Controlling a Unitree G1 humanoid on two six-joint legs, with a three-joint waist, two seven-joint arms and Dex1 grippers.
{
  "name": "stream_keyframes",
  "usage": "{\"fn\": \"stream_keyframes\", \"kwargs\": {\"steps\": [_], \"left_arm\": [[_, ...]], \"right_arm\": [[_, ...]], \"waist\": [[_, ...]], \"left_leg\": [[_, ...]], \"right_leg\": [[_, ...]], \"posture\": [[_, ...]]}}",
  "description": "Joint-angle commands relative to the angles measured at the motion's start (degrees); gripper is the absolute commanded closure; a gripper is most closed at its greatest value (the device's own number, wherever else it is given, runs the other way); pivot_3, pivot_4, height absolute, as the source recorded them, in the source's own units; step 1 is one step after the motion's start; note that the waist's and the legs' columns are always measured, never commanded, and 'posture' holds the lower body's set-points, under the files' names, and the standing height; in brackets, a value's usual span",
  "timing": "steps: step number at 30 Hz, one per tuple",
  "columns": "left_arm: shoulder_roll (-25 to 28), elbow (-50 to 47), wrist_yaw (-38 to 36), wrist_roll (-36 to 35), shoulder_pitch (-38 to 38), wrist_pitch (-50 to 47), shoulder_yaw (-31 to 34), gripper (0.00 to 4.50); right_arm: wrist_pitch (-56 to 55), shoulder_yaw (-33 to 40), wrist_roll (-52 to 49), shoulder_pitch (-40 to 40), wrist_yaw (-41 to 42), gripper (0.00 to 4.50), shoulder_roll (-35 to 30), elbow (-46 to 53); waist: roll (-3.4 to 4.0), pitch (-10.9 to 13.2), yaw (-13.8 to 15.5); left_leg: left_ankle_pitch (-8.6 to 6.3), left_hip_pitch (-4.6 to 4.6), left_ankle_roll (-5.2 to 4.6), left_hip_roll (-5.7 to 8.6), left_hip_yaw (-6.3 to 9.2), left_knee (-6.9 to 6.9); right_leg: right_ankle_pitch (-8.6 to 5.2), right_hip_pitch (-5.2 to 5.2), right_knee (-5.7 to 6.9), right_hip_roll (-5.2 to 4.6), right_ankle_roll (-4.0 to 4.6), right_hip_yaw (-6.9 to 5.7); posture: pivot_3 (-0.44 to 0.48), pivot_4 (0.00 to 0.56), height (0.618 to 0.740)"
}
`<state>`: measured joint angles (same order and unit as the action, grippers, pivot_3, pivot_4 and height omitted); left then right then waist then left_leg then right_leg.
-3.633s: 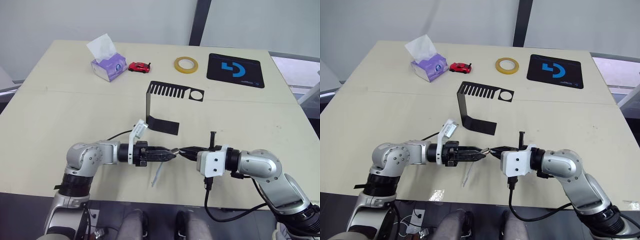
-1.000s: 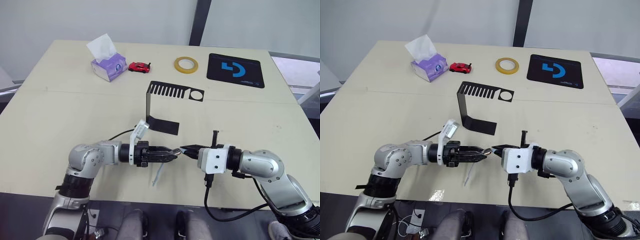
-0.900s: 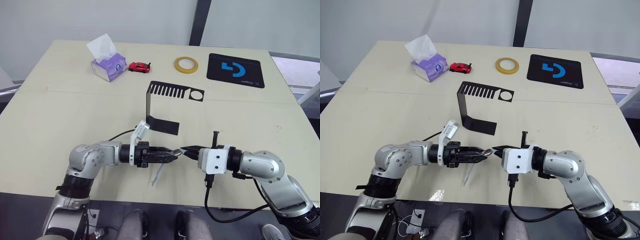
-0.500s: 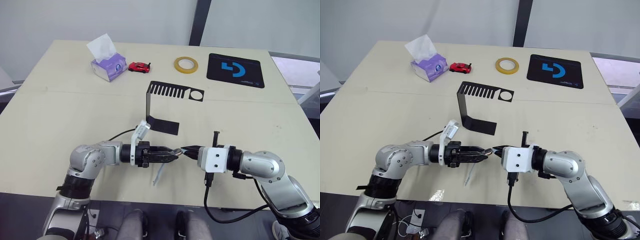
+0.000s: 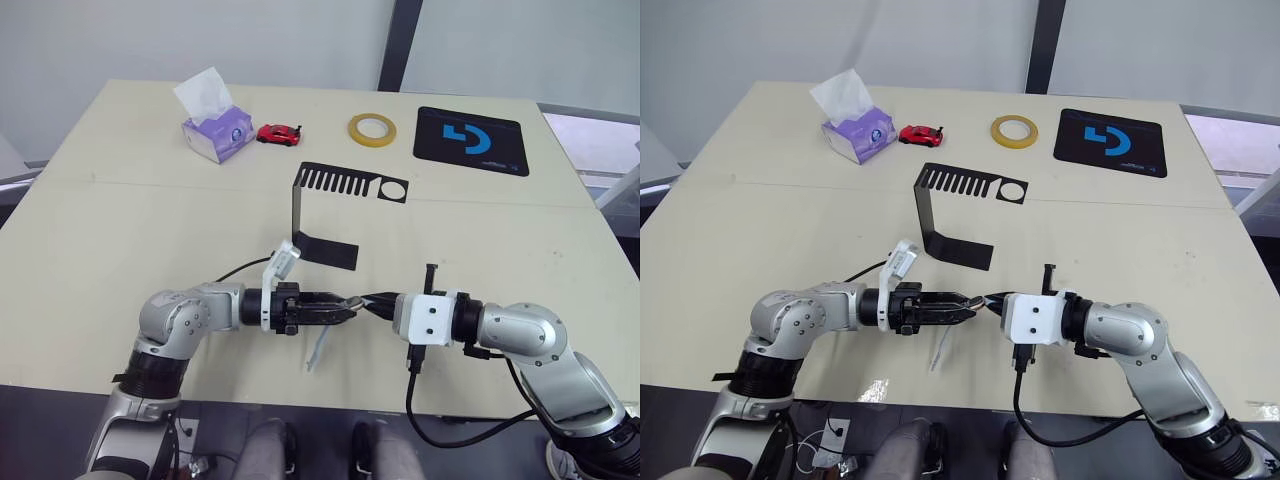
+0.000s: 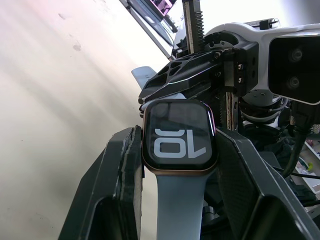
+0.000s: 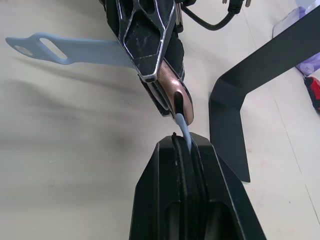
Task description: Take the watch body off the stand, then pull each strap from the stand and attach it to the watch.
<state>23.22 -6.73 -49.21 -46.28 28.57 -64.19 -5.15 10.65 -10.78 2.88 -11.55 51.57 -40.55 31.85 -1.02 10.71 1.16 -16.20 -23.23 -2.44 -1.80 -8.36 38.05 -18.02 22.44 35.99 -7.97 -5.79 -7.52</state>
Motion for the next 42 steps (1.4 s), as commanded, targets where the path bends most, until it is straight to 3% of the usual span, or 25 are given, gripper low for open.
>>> {"fn": "stream_keyframes", "kwargs": {"steps": [1, 19, 32, 42], "left_arm": [[-1.47, -3.26, -0.18, -0.75, 0.06, 0.72, -1.53, 2.81], [-2.18, -3.89, 1.17, -0.95, 0.42, -0.19, -2.02, 2.81], [1.27, -2.97, -2.95, -0.95, 0.11, 1.46, -0.72, 2.81], [1.5, -2.43, -3.76, -0.31, 0.25, 2.79, -1.28, 2.81]], "right_arm": [[-1.86, -1.46, -1.65, -1.3, 0.4, 4.5, 0.88, 5.04], [-0.86, -3.39, -0.48, -2.71, 0.3, 4.5, 2.28, 4.24], [-2.71, 1.92, -2.01, -0.01, 1.07, 4.5, -0.98, 3.76], [-4.0, 1.7, -2.42, -0.18, 0.42, 4.5, -0.47, 3.76]], "waist": [[0.0, 0.0, 0.0], [0.0, 0.0, 0.0], [0.0, 0.0, 0.0], [0.0, 0.0, 0.01]], "left_leg": [[0.0, 0.0, 0.0, 0.0, 0.0, 0.0], [0.0, 0.0, 0.0, 0.0, 0.0, 0.0], [0.0, 0.0, 0.0, 0.0, 0.0, 0.0], [0.0, 0.0, 0.01, 0.0, 0.0, -0.01]], "right_leg": [[0.0, 0.0, 0.0, 0.0, 0.0, 0.0], [0.0, 0.0, 0.0, 0.0, 0.0, 0.0], [0.0, 0.0, -0.01, 0.0, 0.0, 0.0], [0.0, 0.0, -0.01, -0.02, 0.0, 0.0]], "posture": [[0.0, 0.15, 0.74], [0.0, 0.15, 0.74], [0.0, 0.15, 0.74], [0.0, 0.15, 0.74]]}}
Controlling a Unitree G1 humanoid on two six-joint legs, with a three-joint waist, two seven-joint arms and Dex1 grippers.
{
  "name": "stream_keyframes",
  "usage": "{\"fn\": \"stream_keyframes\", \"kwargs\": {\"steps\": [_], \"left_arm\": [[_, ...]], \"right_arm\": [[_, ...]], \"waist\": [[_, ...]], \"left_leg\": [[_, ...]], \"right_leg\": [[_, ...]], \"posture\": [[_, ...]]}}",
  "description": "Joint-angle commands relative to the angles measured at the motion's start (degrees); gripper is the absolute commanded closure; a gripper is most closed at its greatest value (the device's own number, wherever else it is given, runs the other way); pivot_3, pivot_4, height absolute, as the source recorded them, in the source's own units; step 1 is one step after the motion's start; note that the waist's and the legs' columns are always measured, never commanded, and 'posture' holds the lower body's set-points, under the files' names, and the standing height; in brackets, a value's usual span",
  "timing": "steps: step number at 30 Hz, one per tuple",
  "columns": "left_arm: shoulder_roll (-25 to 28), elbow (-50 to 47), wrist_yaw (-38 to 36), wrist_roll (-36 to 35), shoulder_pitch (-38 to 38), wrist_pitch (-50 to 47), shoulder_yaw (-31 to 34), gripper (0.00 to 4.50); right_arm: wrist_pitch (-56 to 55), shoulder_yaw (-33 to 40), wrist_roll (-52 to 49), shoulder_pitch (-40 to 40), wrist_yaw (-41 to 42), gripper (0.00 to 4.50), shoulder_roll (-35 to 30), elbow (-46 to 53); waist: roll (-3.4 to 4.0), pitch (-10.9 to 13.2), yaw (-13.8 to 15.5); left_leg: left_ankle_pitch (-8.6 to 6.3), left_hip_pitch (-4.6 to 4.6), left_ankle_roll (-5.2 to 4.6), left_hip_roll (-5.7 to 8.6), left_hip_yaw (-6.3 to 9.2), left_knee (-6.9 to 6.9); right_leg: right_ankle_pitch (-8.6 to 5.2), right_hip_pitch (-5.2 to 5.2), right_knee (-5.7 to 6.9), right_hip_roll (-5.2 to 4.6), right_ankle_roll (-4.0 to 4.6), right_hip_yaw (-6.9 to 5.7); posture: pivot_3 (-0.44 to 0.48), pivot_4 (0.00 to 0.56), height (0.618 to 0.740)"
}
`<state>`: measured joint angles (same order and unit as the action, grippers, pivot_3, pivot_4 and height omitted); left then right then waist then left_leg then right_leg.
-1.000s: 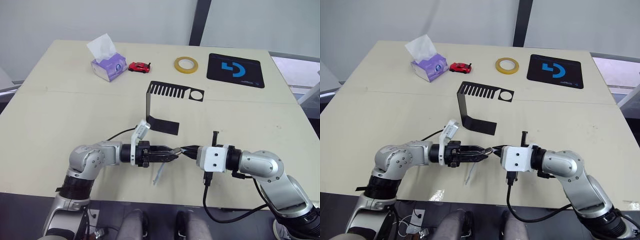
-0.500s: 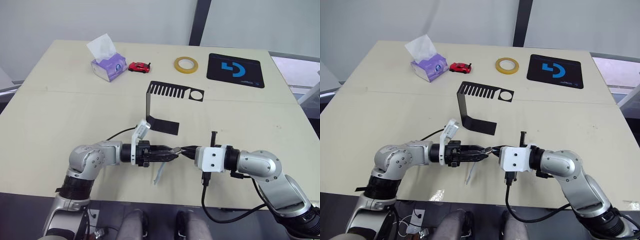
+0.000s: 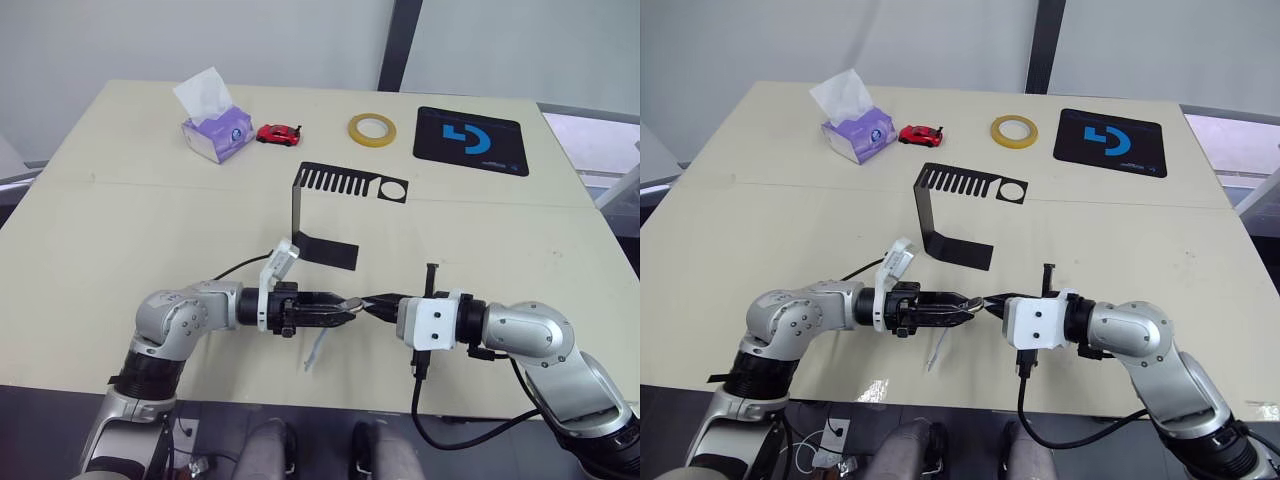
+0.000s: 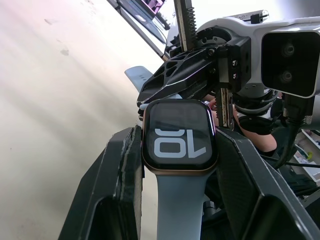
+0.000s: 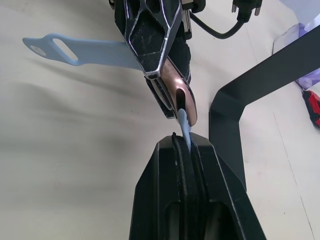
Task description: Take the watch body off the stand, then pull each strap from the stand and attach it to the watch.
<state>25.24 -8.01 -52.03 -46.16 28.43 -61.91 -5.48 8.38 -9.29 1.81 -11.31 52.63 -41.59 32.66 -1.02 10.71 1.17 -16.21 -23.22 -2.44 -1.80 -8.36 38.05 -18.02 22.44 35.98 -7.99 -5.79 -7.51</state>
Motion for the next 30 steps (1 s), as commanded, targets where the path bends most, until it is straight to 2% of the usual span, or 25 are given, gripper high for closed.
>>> {"fn": "stream_keyframes", "kwargs": {"steps": [1, 30], "left_arm": [[-0.49, -1.2, -0.9, -0.44, 0.36, 0.46, -1.0, 2.81], [-1.24, -1.8, 2.11, 0.8, 0.6, -0.92, -2.79, 2.81]], "right_arm": [[-1.74, 0.07, -1.37, -0.38, -0.65, 4.5, 0.63, 3.1], [-1.11, -1.17, -1.16, -0.52, -0.57, 4.5, 0.84, 4.2]], "waist": [[0.0, 0.0, 0.0], [0.0, 0.0, 0.0]], "left_leg": [[0.0, 0.0, 0.0, 0.0, 0.0, 0.0], [0.0, 0.0, 0.0, 0.0, 0.0, 0.0]], "right_leg": [[0.0, 0.0, 0.0, 0.0, 0.0, 0.0], [0.0, 0.0, 0.0, -0.02, 0.0, 0.0]], "posture": [[0.0, 0.15, 0.74], [0.0, 0.15, 0.74]]}}
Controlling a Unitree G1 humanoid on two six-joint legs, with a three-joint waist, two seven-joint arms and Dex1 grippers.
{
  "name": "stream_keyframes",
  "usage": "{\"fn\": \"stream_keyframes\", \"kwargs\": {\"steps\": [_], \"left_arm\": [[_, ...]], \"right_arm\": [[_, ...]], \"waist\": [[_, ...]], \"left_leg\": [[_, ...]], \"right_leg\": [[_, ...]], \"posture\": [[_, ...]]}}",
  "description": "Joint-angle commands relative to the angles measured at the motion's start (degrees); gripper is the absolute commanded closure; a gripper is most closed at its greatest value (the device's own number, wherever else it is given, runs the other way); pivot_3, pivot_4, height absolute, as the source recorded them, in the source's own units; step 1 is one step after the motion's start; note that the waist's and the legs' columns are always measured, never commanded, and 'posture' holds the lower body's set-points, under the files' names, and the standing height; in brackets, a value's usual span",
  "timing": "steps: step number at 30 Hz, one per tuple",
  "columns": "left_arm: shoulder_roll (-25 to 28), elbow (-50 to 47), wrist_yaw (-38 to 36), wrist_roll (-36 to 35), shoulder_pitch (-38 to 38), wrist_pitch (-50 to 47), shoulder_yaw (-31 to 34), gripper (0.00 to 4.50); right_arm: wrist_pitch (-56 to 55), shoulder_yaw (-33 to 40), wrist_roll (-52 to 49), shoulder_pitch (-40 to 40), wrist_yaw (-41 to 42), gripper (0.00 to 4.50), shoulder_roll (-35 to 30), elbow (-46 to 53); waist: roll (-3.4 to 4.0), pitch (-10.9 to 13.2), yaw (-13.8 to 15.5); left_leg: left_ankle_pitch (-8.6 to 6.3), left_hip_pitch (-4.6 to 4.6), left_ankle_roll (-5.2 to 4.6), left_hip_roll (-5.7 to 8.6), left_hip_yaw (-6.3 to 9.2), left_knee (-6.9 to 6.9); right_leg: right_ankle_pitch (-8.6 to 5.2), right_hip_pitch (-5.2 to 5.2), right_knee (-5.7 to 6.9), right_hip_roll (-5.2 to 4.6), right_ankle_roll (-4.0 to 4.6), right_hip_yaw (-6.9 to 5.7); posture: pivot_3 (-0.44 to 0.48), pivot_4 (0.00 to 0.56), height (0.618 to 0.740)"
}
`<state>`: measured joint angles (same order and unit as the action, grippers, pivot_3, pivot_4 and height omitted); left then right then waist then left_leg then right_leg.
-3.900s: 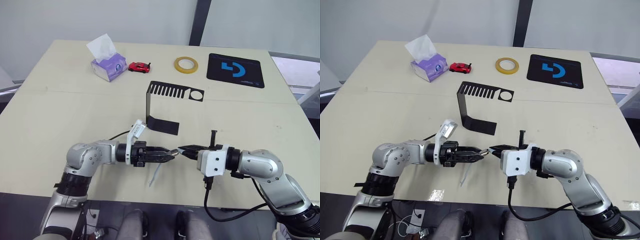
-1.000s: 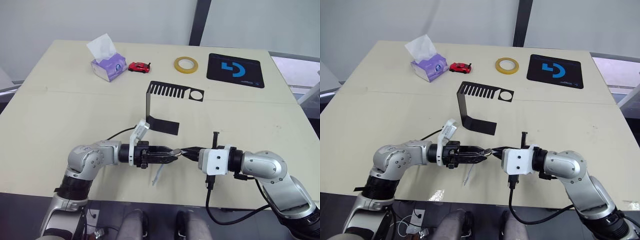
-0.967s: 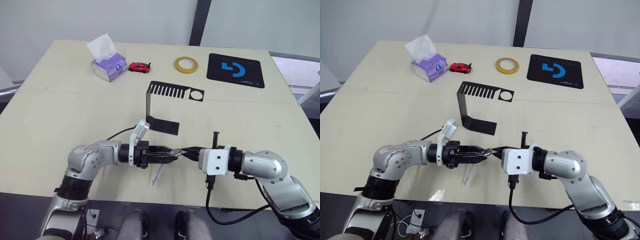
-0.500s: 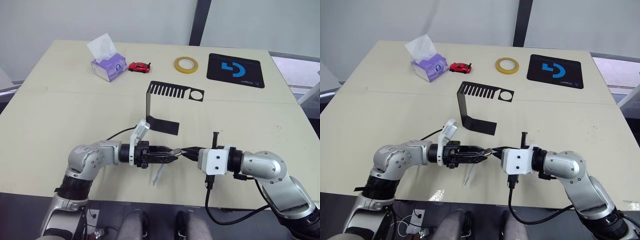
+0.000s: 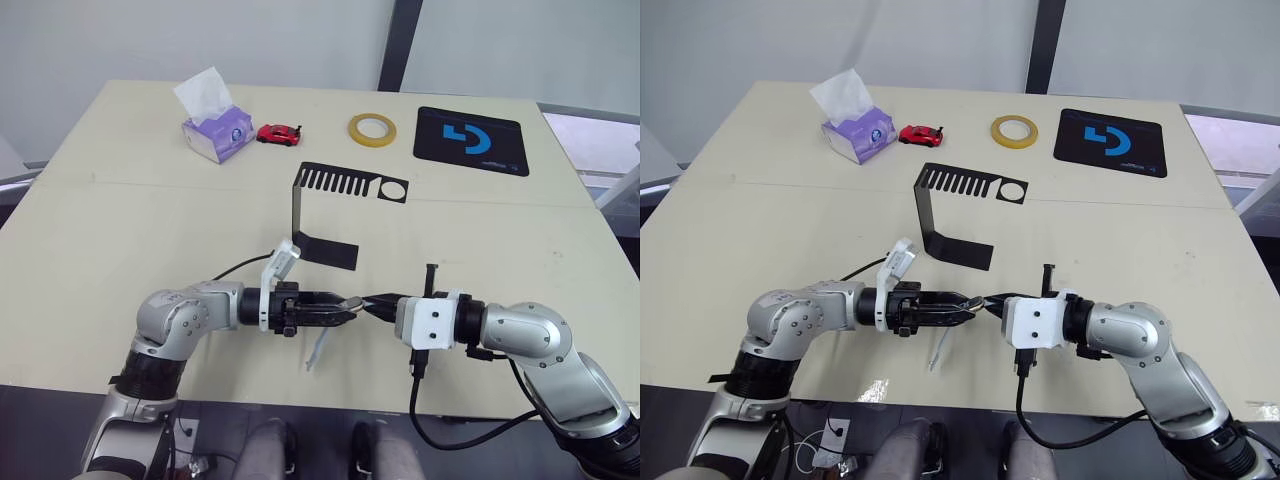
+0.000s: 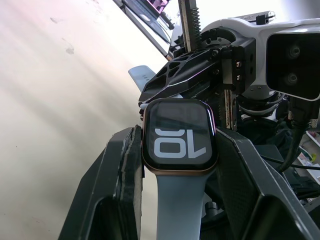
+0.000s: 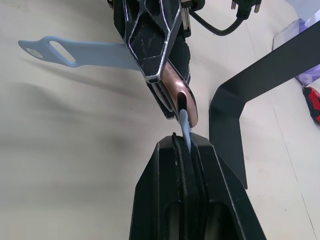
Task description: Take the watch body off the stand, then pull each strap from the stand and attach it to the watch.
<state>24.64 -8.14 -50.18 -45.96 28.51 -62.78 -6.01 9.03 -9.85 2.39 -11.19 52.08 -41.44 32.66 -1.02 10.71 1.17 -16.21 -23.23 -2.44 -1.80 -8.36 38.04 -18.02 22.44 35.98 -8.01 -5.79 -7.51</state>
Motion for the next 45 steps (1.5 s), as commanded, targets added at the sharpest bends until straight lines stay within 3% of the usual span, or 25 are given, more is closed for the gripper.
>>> {"fn": "stream_keyframes", "kwargs": {"steps": [1, 11, 15, 17, 21, 22, 28, 35, 45], "left_arm": [[-0.5, -1.64, 0.15, 0.87, 0.51, 0.18, -2.49, 2.81], [-0.04, -1.4, -0.68, 2.55, 0.58, 1.73, -3.7, 2.81], [0.05, -1.89, -2.11, 3.07, 0.32, 4.1, -3.85, 2.81], [0.25, -2.57, -4.2, 3.67, -0.1, 7.57, -3.75, 2.81], [2.15, -2.12, -13.82, 13.94, -1.87, 33.44, -4.54, 2.81], [2.51, -1.31, -16.68, 16.43, -2.31, 40.76, -4.6, 2.81], [2.66, 7.39, -24.75, 25.79, -3.05, 74.5, -2.81, 2.81], [3.48, 16.76, -28.07, 28.89, -2.33, 100.93, -0.74, 2.81], [3.91, 20.91, -25.35, 29.41, -1.37, 108.2, -2.07, 2.81]], "right_arm": [[-1.76, -0.63, -1.72, -0.61, -0.02, 4.5, 0.71, 4.19], [-0.03, 0.12, -3.05, -0.08, -0.44, 4.5, 1.23, 4.47], [0.71, 1.13, -4.34, 0.38, -0.15, 3.33, 1.24, 5.13], [-0.36, 2.32, -4.86, 1.16, 0.55, 2.33, 0.09, 4.97], [-5.43, 9.26, -8.64, 5.24, 4.09, 0.31, -4.62, 2.93], [-6.23, 10.87, -9.93, 6.4, 4.77, 0.15, -5.37, 2.65], [-9.35, 20.03, -19.26, 13.22, 7.05, 0.15, -5.46, 1.95], [-10.67, 26.26, -25.93, 20.43, 7.79, 0.15, -4.73, 3.78], [-10.91, 24.35, -26.92, 23.59, 6.65, 0.15, -4.78, 7.27]], "waist": [[0.0, 0.0, 0.01], [0.0, 0.0, 0.01], [0.0, 0.0, 0.0], [0.0, 0.0, 0.03], [0.0, 0.0, 0.13], [0.0, 0.0, 0.11], [0.0, 0.0, 0.16], [0.0, 0.0, 0.16], [0.0, 0.0, 0.15]], "left_leg": [[0.0, 0.0, 0.0, 0.0, 0.0, 0.0], [0.0, 0.0, 0.0, 0.0, 0.0, 0.0], [0.0, 0.0, 0.0, 0.0, 0.0, 0.0], [0.0, -0.01, 0.0, 0.0, 0.0, 0.0], [-0.01, -0.01, 0.01, 0.02, 0.0, -0.01], [-0.01, -0.01, 0.0, 0.02, -0.01, -0.02], [-0.03, 0.0, -0.01, 0.01, -0.02, -0.06], [-0.09, 0.01, -0.12, 0.03, -0.02, -0.04], [-0.14, 0.03, -0.19, 0.03, 0.0, -0.02]], "right_leg": [[0.0, 0.0, 0.0, 0.0, 0.0, 0.0], [0.0, 0.0, 0.0, 0.0, 0.0, 0.0], [0.0, 0.0, 0.0, -0.02, 0.0, 0.0], [0.0, 0.0, -0.01, -0.01, 0.0, 0.0], [0.0, -0.02, -0.07, -0.02, 0.0, -0.02], [0.0, -0.01, -0.08, -0.1, 0.0, -0.02], [0.0, -0.02, -0.11, -0.31, 0.01, -0.07], [0.0, -0.04, -0.09, -0.39, 0.0, -0.09], [0.02, -0.07, -0.08, -0.4, -0.03, -0.1]], "posture": [[0.0, 0.15, 0.74], [0.0, 0.15, 0.74], [0.0, 0.15, 0.74], [0.0, 0.15, 0.74], [0.0, 0.15, 0.74], [0.0, 0.15, 0.74], [0.0, 0.15, 0.74], [0.0, 0.15, 0.74], [0.0, 0.15, 0.74]]}}
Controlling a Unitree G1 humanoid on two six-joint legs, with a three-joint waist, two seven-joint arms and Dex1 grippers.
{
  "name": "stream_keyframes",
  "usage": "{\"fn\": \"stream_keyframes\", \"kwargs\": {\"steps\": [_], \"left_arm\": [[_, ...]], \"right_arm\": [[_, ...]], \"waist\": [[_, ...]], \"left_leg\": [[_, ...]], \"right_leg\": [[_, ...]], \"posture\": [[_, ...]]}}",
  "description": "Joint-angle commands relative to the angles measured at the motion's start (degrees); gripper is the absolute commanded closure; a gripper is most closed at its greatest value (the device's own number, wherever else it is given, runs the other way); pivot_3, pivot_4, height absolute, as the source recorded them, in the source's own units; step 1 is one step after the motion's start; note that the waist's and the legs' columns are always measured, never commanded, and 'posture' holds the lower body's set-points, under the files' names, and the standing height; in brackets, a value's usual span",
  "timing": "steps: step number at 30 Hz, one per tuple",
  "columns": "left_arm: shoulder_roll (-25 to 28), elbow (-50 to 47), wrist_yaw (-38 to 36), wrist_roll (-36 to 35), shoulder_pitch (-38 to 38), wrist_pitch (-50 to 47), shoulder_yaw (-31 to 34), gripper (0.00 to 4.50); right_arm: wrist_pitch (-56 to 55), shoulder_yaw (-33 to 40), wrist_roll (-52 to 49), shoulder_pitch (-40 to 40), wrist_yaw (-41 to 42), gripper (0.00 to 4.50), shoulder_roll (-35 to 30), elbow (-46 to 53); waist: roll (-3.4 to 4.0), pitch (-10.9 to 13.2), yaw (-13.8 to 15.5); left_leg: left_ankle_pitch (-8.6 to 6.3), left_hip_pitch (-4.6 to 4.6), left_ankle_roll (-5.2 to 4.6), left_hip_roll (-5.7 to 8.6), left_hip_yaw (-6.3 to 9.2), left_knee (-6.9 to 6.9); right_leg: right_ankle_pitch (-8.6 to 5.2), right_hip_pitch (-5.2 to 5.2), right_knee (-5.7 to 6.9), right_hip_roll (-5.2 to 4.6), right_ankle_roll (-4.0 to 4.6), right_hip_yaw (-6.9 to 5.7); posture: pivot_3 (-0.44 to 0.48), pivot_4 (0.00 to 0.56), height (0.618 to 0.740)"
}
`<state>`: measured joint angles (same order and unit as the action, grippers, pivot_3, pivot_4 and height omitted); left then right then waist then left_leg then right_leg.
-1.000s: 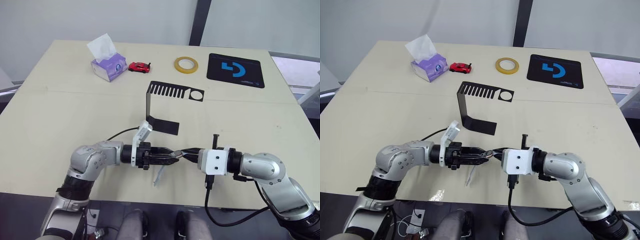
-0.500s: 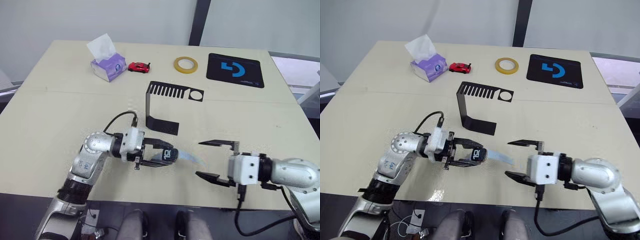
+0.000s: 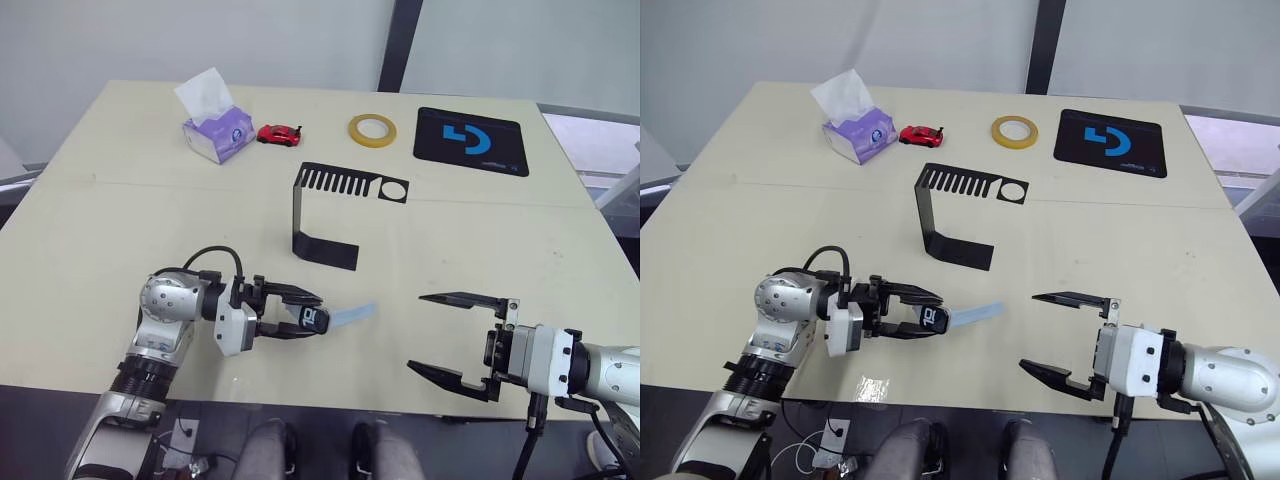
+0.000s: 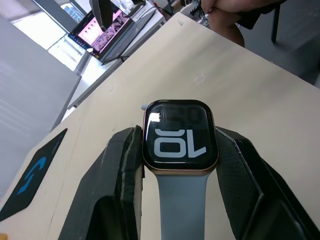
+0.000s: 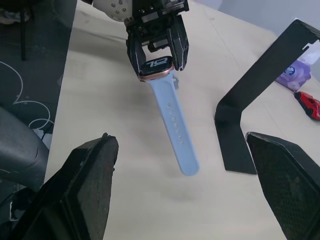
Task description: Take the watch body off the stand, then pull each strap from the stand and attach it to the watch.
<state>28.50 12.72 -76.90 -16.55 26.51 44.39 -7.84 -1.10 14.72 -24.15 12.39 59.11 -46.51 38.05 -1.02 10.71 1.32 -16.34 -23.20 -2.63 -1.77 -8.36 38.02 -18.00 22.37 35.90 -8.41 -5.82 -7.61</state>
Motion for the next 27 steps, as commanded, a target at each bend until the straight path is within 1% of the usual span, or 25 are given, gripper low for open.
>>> {"fn": "stream_keyframes", "kwargs": {"steps": [1, 4, 6, 7, 8, 9, 11, 13, 14, 15, 17, 18, 19, 21, 23, 27], "left_arm": [[-0.07, 0.14, 1.66, 0.15, 0.74, 1.25, -0.44, 2.81], [-0.26, -0.05, 2.7, 0.35, 0.98, 0.11, -0.96, 2.81], [0.02, -1.55, 3.3, -0.53, 0.7, -4.68, -1.54, 2.81], [0.17, -3.31, 3.74, -2.18, 0.34, -9.38, -1.88, 2.81], [0.25, -5.88, 4.96, -4.97, -0.11, -16.59, -2.04, 2.81], [0.37, -9.28, 7.47, -8.97, 0.1, -26.92, -2.34, 2.81], [0.56, -14.47, 12.1, -15.06, 0.6, -43.26, -2.1, 2.81], [1.72, -18.69, 16.33, -22.37, 2.07, -60.13, -1.83, 2.81], [2.99, -20.17, 18.63, -26.42, 2.9, -70.21, -2.03, 2.81], [3.86, -21.25, 20.24, -29.03, 3.46, -77.04, -2.0, 2.81], [3.79, -21.53, 25.38, -37.25, 5.7, -91.93, -0.75, 2.81], [3.41, -21.47, 27.41, -39.69, 6.52, -96.46, 0.08, 2.81], [2.88, -20.9, 29.5, -42.31, 7.45, -101.72, 0.55, 2.81], [1.77, -20.12, 32.39, -44.96, 8.44, -107.68, 1.56, 2.81], [0.07, -19.19, 35.3, -46.29, 9.11, -111.28, 2.95, 2.81], [-2.61, -18.79, 38.04, -45.42, 9.65, -113.85, 3.81, 2.81]], "right_arm": [[-1.0, -0.68, -0.1, -0.12, -0.3, 0.15, 0.25, 1.78], [-1.24, -2.0, 0.71, -0.93, -0.66, 0.15, 0.3, 1.44], [-1.21, -2.83, 1.62, -1.54, -1.07, 0.15, 0.27, 1.37], [-0.9, -3.34, 2.34, -1.85, -1.73, 0.15, 0.37, 1.45], [-0.6, -3.93, 3.03, -2.14, -2.31, 0.15, 0.4, 1.64], [0.19, -4.88, 4.14, -2.57, -3.39, 0.15, 0.54, 2.22], [0.98, -6.28, 5.86, -3.27, -4.91, 0.15, 0.63, 2.97], [2.24, -7.94, 8.3, -4.41, -7.0, 0.15, 0.78, 3.78], [3.47, -9.06, 9.59, -5.52, -8.77, 0.15, 1.34, 4.4], [4.42, -9.83, 10.43, -6.3, -10.02, 0.15, 1.74, 4.86], [6.18, -12.88, 14.62, -8.7, -12.24, 0.15, 2.34, 5.53], [6.84, -13.84, 16.08, -9.42, -12.91, 0.15, 2.47, 5.7], [8.61, -15.15, 19.13, -11.22, -15.3, 0.15, 3.34, 5.74], [10.95, -16.71, 22.5, -13.61, -18.18, 0.15, 4.55, 5.7], [12.53, -17.86, 24.07, -14.8, -18.9, 0.15, 5.08, 5.73], [15.47, -20.32, 24.94, -16.28, -19.09, 0.15, 5.74, 5.96]], "waist": [[0.0, 0.0, 0.0], [0.0, 0.0, -0.01], [0.0, 0.0, -0.01], [0.0, 0.0, -0.01], [0.0, 0.0, -0.01], [-0.01, 0.01, -0.06], [-0.01, 0.01, -0.03], [-0.01, 0.01, -0.05], [-0.02, 0.01, -0.1], [-0.02, 0.01, -0.11], [-0.01, 0.01, -0.28], [-0.02, 0.01, -0.27], [-0.02, 0.01, -0.26], [-0.02, 0.01, -0.25], [-0.02, 0.01, -0.2], [-0.02, 0.01, -0.01]], "left_leg": [[0.0, 0.0, 0.0, 0.0, 0.0, 0.0], [0.0, 0.0, 0.0, 0.01, 0.0, 0.0], [0.0, 0.0, 0.0, 0.01, 0.0, 0.0], [0.0, 0.0, 0.0, 0.01, 0.0, 0.01], [0.0, 0.0, 0.0, 0.01, 0.0, 0.01], [0.0, -0.01, 0.0, 0.01, 0.0, 0.0], [0.01, -0.02, 0.0, 0.0, 0.03, 0.02], [0.01, -0.02, 0.01, 0.0, 0.06, 0.02], [0.02, -0.01, 0.02, -0.01, 0.07, 0.03], [0.03, -0.01, 0.04, -0.01, 0.07, 0.03], [0.06, 0.0, 0.08, -0.03, 0.08, 0.03], [0.07, 0.0, 0.11, -0.03, 0.08, 0.03], [0.07, -0.01, 0.11, -0.03, 0.08, 0.03], [0.08, -0.01, 0.12, -0.03, 0.08, 0.04], [0.1, -0.02, 0.16, -0.02, 0.07, 0.04], [0.14, -0.02, 0.19, -0.02, 0.07, 0.05]], "right_leg": [[0.0, 0.0, 0.0, 0.0, 0.0, 0.0], [0.0, 0.0, 0.0, 0.01, 0.0, -0.01], [0.0, 0.0, 0.01, 0.02, -0.01, -0.01], [0.0, 0.0, 0.01, 0.03, -0.01, -0.02], [0.0, 0.01, 0.02, 0.04, -0.01, -0.02], [0.0, 0.01, 0.02, 0.05, -0.01, -0.02], [0.0, 0.0, 0.04, 0.06, -0.01, 0.0], [0.0, -0.02, 0.06, 0.07, -0.01, 0.02], [0.0, -0.02, 0.06, 0.06, -0.01, 0.02], [0.0, -0.02, 0.07, 0.09, -0.01, 0.03], [0.0, -0.01, 0.1, 0.12, -0.02, 0.04], [-0.01, 0.0, 0.11, 0.18, -0.03, 0.05], [-0.01, 0.0, 0.11, 0.32, -0.04, 0.06], [-0.02, 0.01, 0.11, 0.41, -0.04, 0.1], [-0.02, 0.03, 0.12, 0.43, -0.04, 0.13], [-0.02, 0.01, 0.09, 0.58, -0.04, 0.19]], "posture": [[0.0, 0.15, 0.74], [0.0, 0.15, 0.74], [0.0, 0.15, 0.74], [0.0, 0.15, 0.74], [0.0, 0.15, 0.74], [0.0, 0.15, 0.74], [0.0, 0.15, 0.74], [0.0, 0.15, 0.74], [0.0, 0.15, 0.74], [0.0, 0.15, 0.74], [0.0, 0.15, 0.74], [0.0, 0.15, 0.74], [0.0, 0.15, 0.74], [0.0, 0.15, 0.74], [0.0, 0.15, 0.74], [0.0, 0.15, 0.74]]}}
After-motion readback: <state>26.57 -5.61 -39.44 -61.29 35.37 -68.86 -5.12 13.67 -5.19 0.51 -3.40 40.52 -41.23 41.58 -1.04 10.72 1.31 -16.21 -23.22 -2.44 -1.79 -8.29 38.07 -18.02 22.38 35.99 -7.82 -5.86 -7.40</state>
